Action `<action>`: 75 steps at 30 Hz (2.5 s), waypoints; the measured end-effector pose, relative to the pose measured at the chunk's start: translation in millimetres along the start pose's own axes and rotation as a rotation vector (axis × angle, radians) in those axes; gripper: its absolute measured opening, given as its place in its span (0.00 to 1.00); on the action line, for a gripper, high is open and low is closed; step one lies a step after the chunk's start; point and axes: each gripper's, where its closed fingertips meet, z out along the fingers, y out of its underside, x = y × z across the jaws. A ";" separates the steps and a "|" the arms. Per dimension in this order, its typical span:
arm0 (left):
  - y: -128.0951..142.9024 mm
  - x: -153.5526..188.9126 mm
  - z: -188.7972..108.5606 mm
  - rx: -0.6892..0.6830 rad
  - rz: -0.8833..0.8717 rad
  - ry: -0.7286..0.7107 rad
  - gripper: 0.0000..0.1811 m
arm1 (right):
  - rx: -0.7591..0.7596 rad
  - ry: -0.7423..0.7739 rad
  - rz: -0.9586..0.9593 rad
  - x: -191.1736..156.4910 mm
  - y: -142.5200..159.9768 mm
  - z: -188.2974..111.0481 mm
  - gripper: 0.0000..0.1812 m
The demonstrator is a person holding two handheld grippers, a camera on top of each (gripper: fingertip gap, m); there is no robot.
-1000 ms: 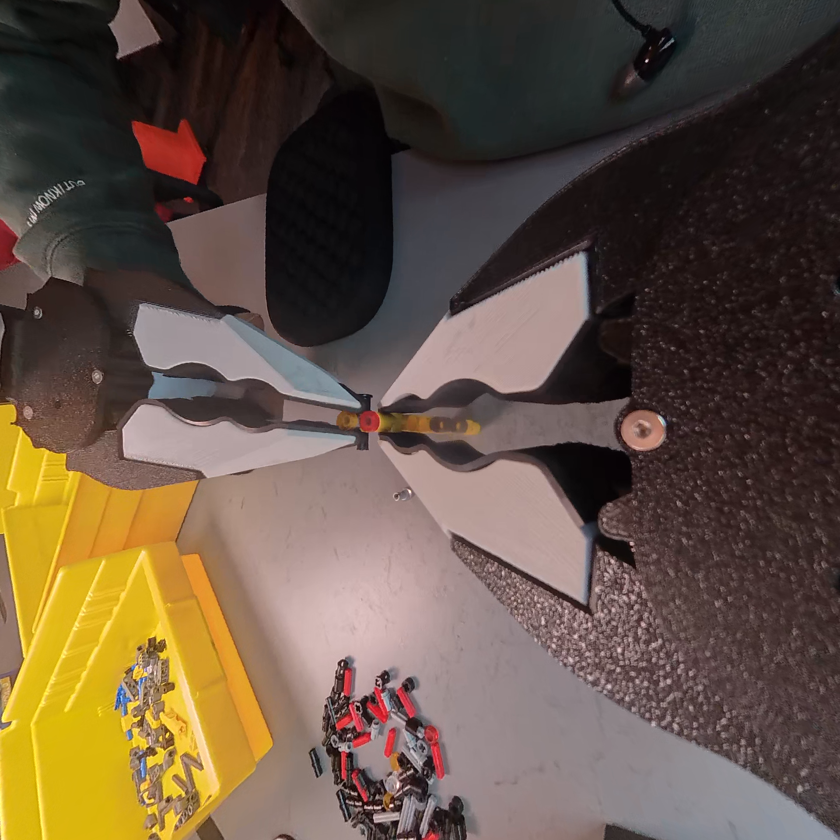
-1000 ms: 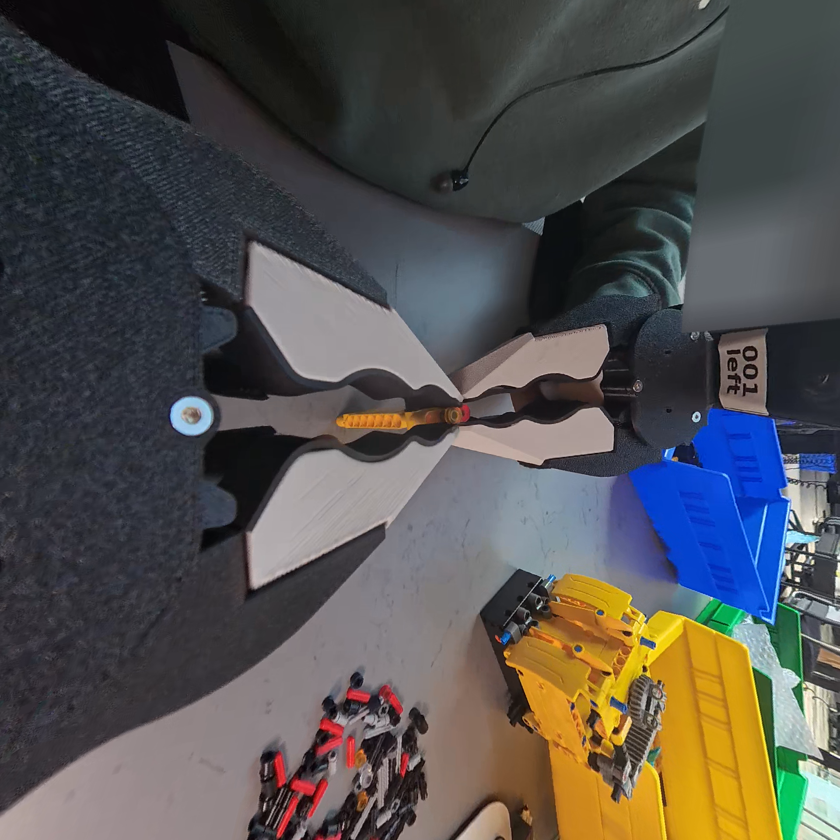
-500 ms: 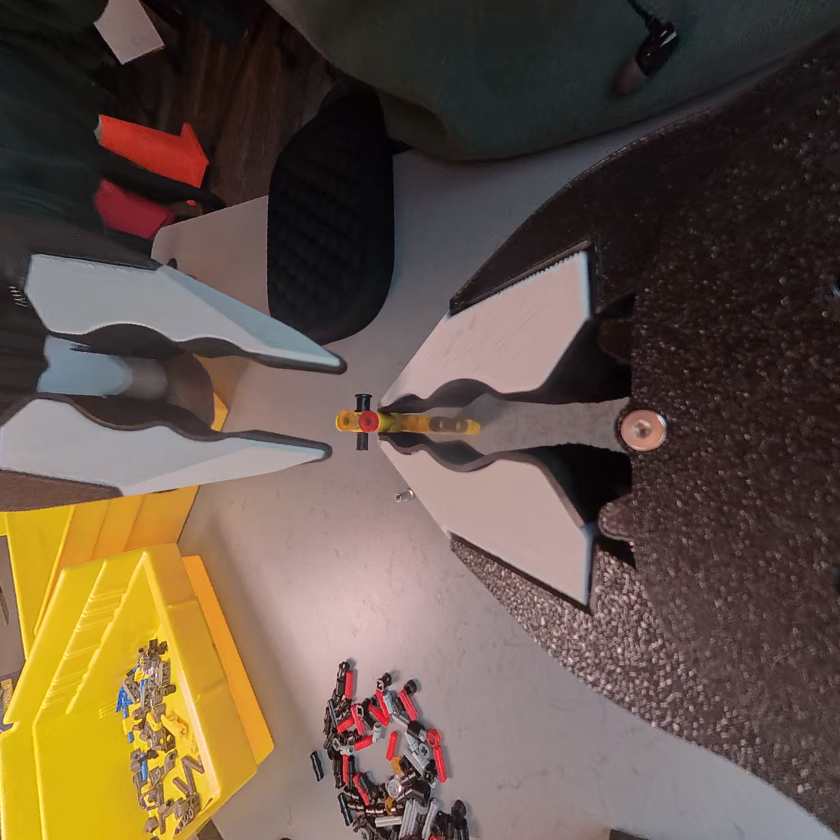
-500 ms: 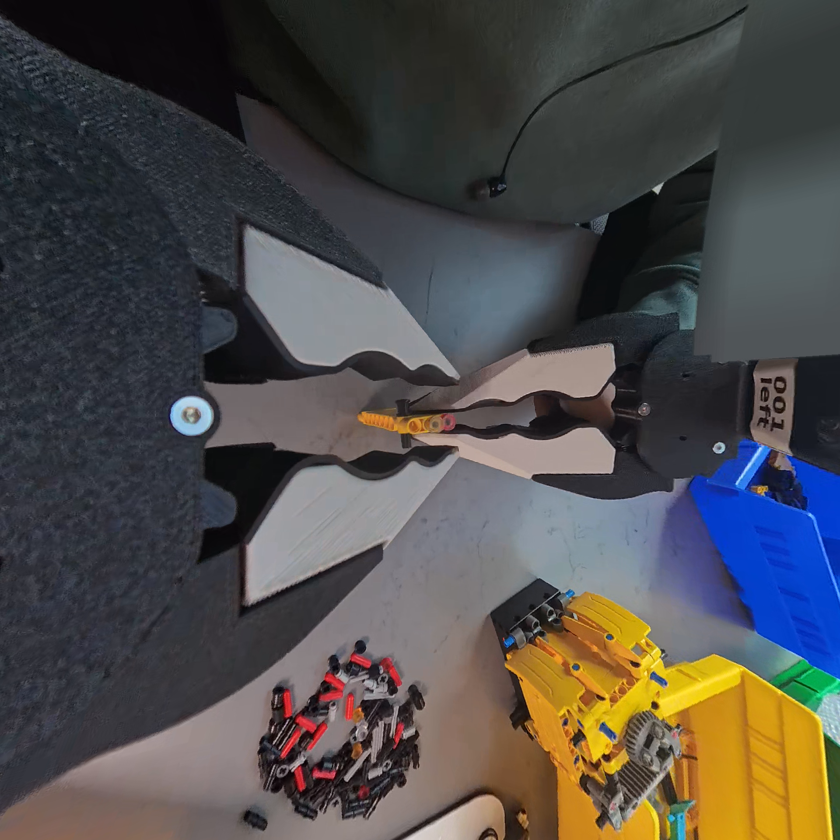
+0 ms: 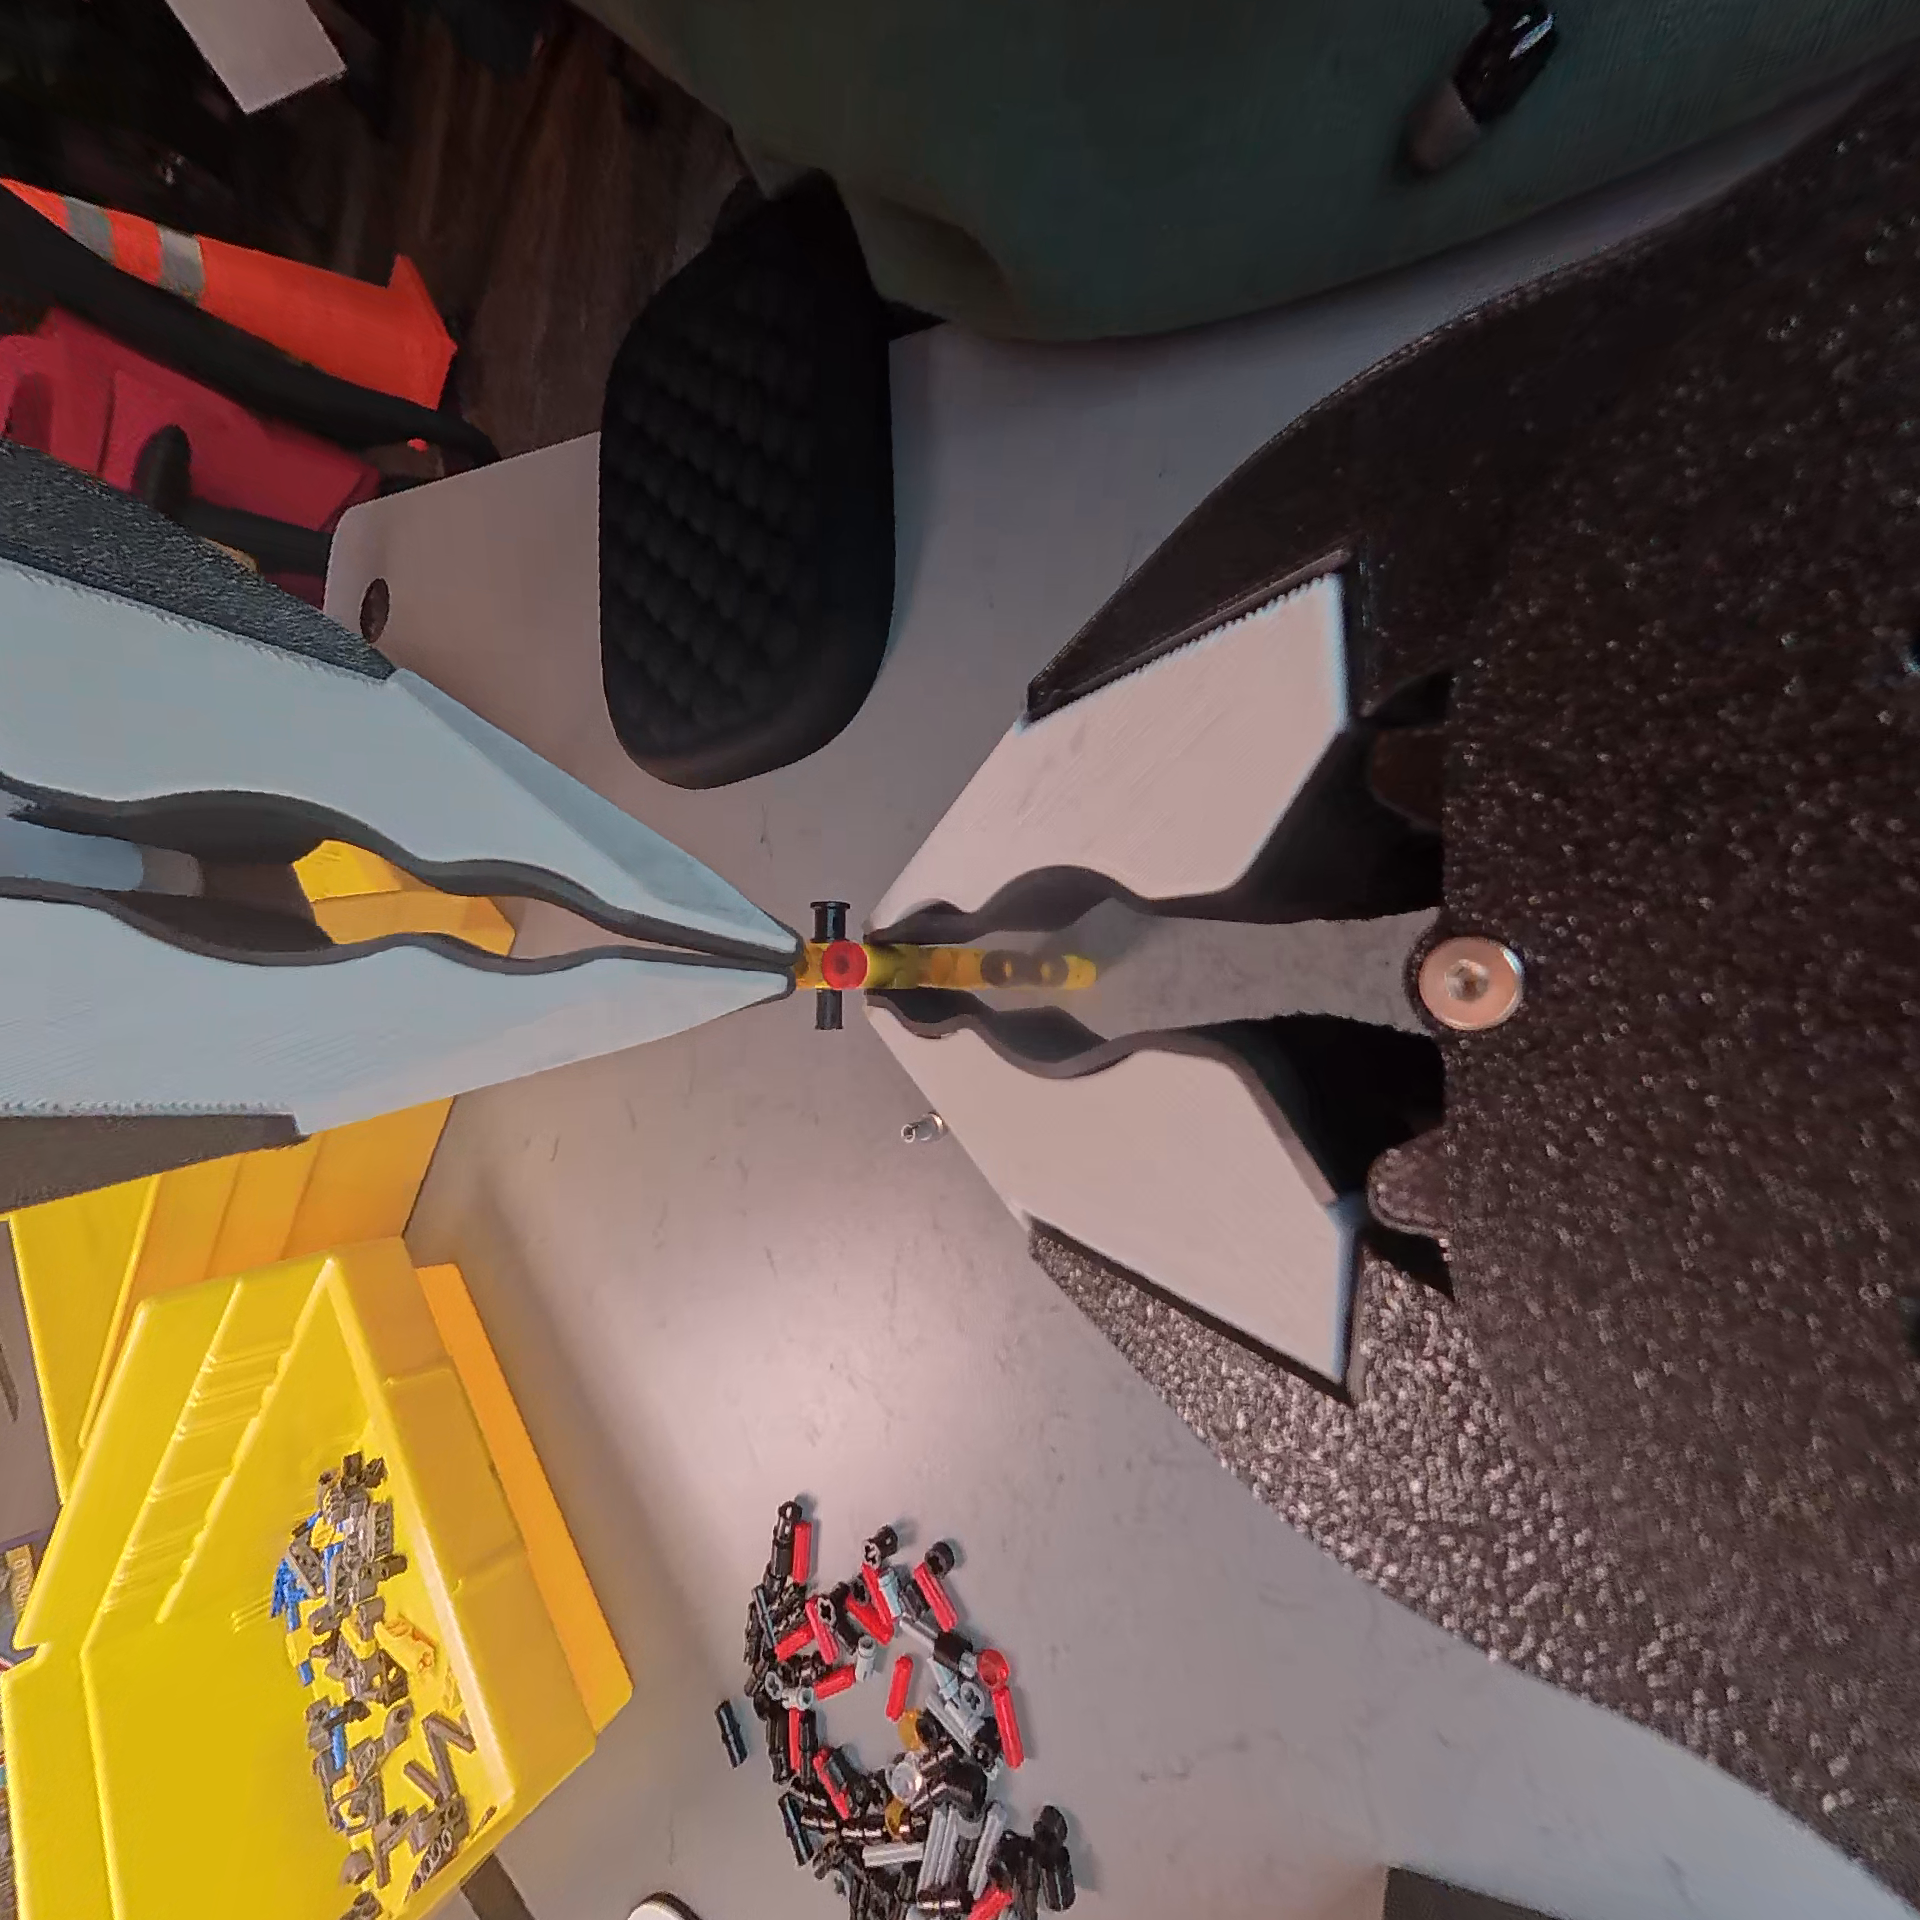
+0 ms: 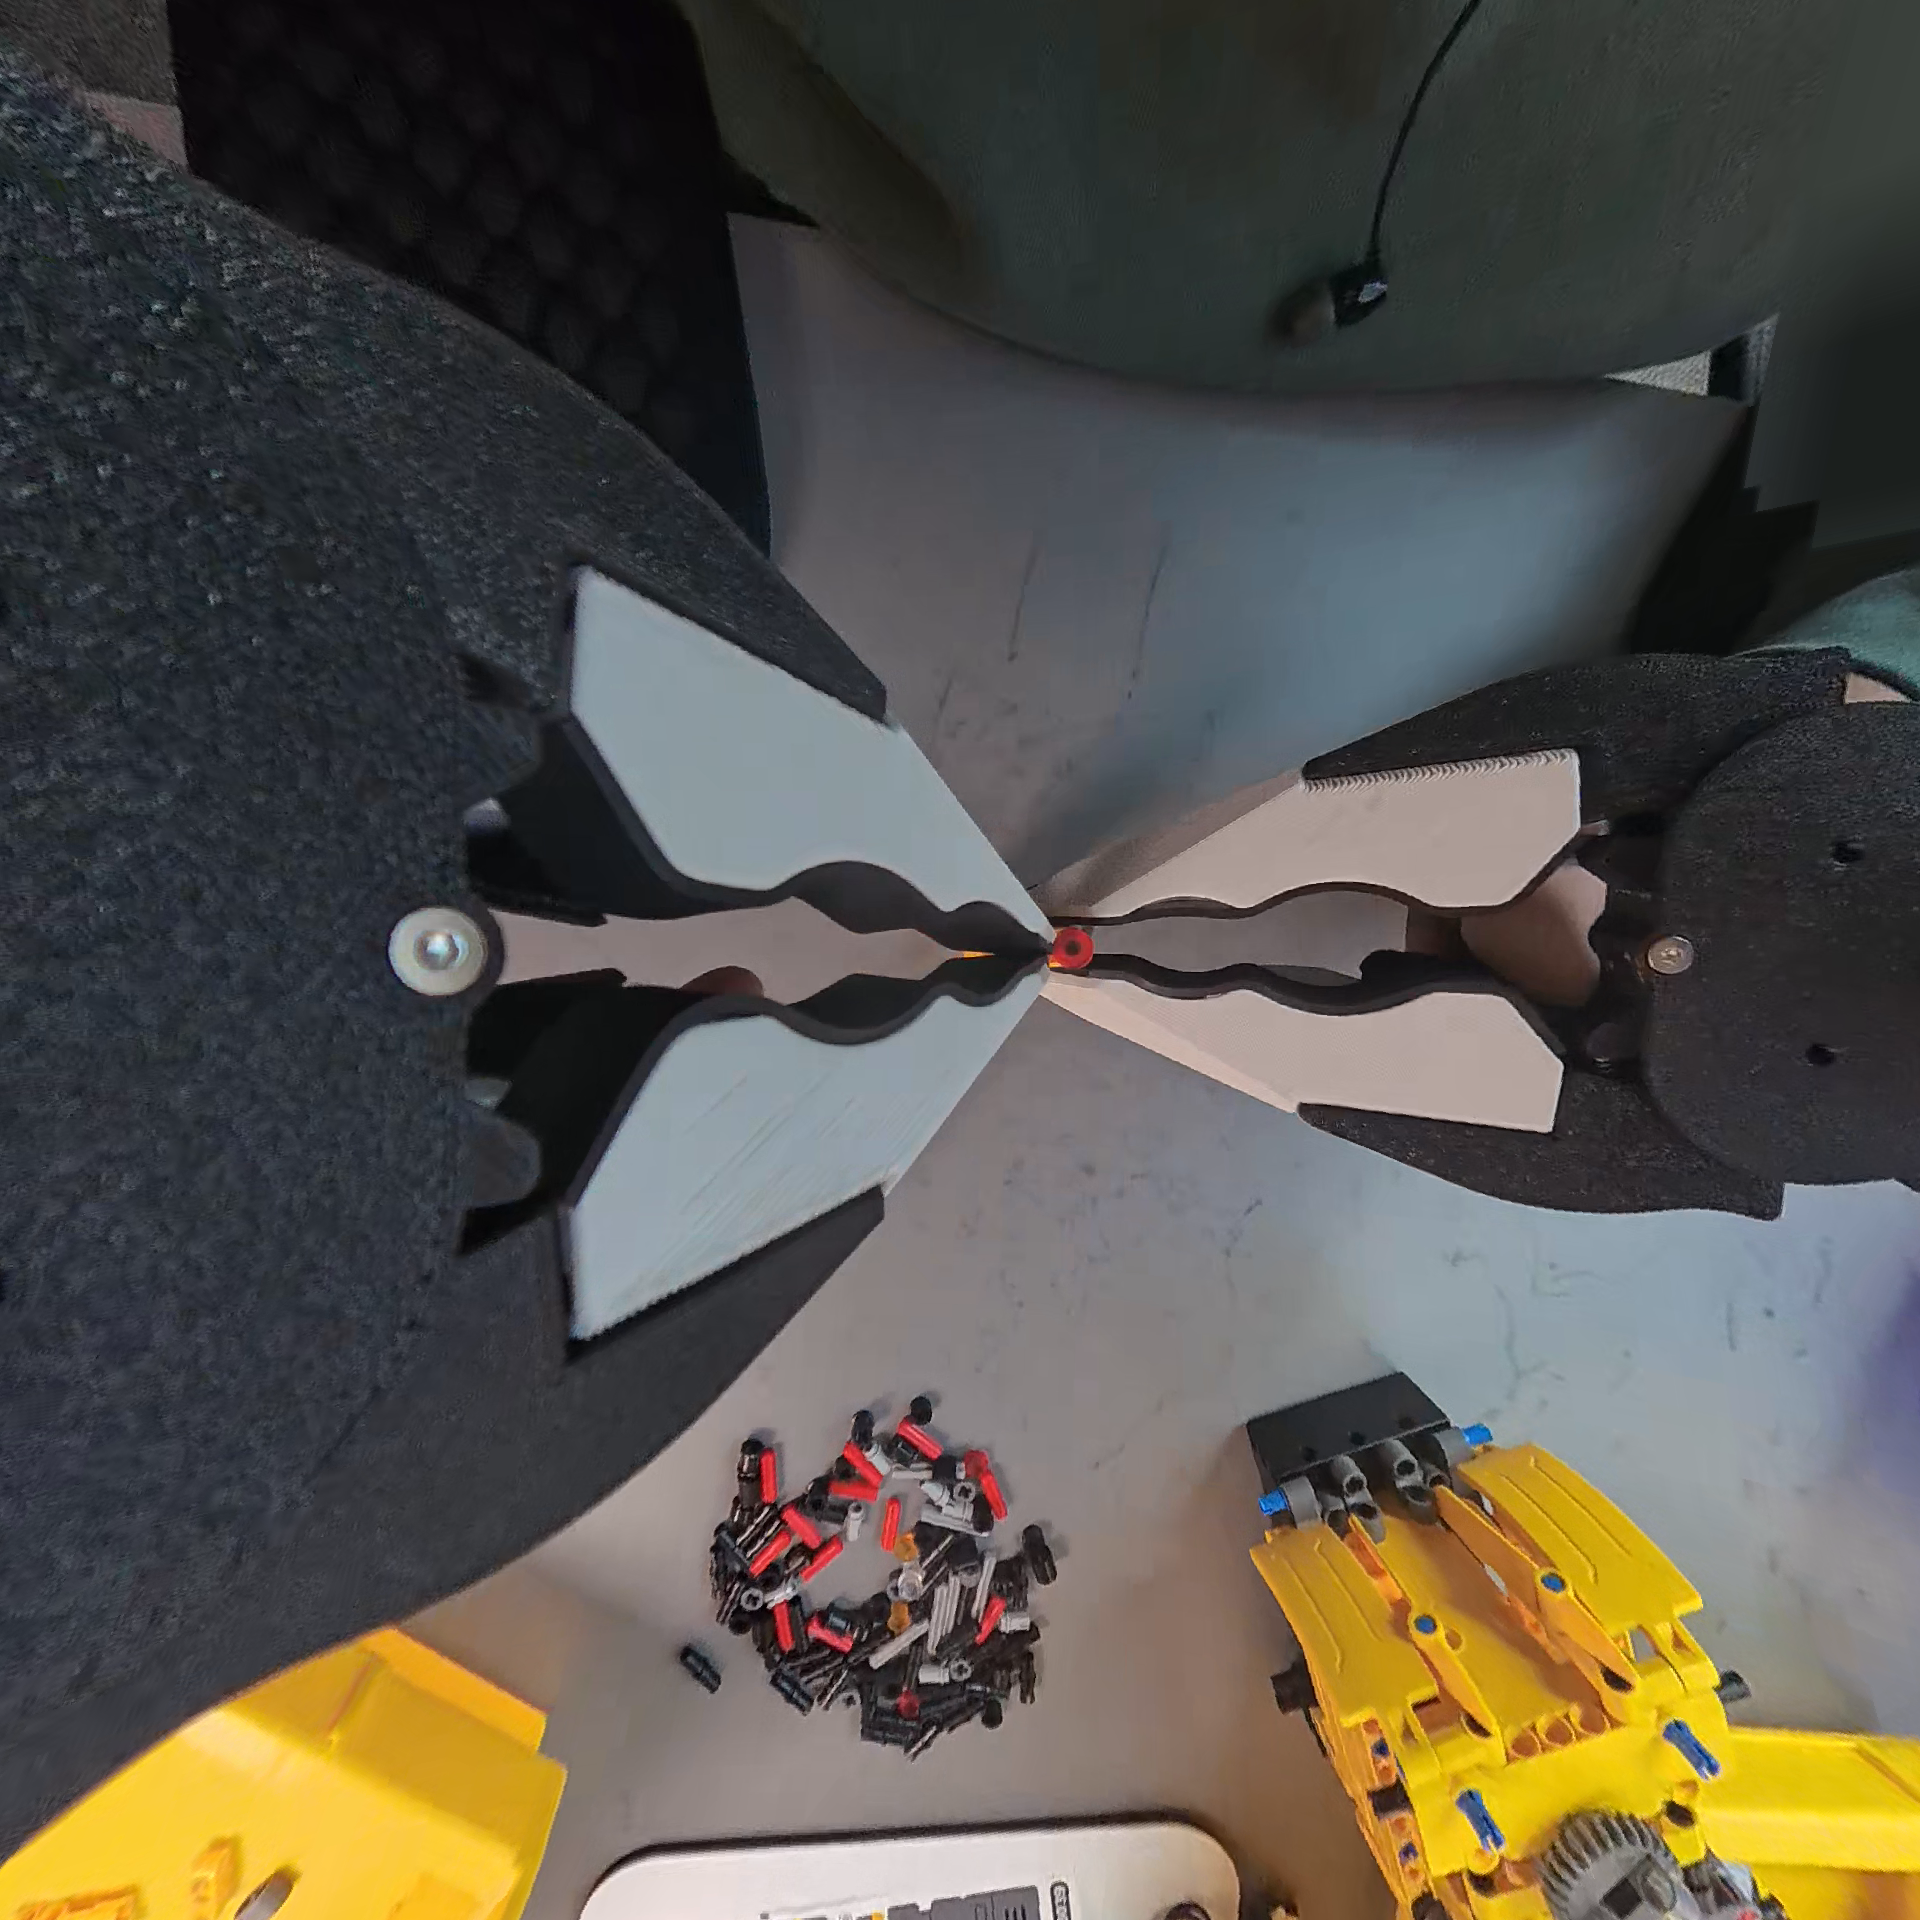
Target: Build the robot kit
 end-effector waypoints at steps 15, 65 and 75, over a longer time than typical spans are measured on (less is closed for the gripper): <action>0.1 2.2 -0.5 0.012 0.020 0.014 0.04 | -0.125 -0.056 -0.001 -2.6 0.0 1.3 0.00; 14.3 -26.8 -29.2 -0.029 -0.031 -0.035 0.07 | 0.057 0.162 0.381 36.6 80.8 50.0 0.07; 13.3 -24.9 -28.2 -0.033 0.008 -0.050 0.09 | 0.045 0.147 0.372 34.3 80.4 52.4 0.02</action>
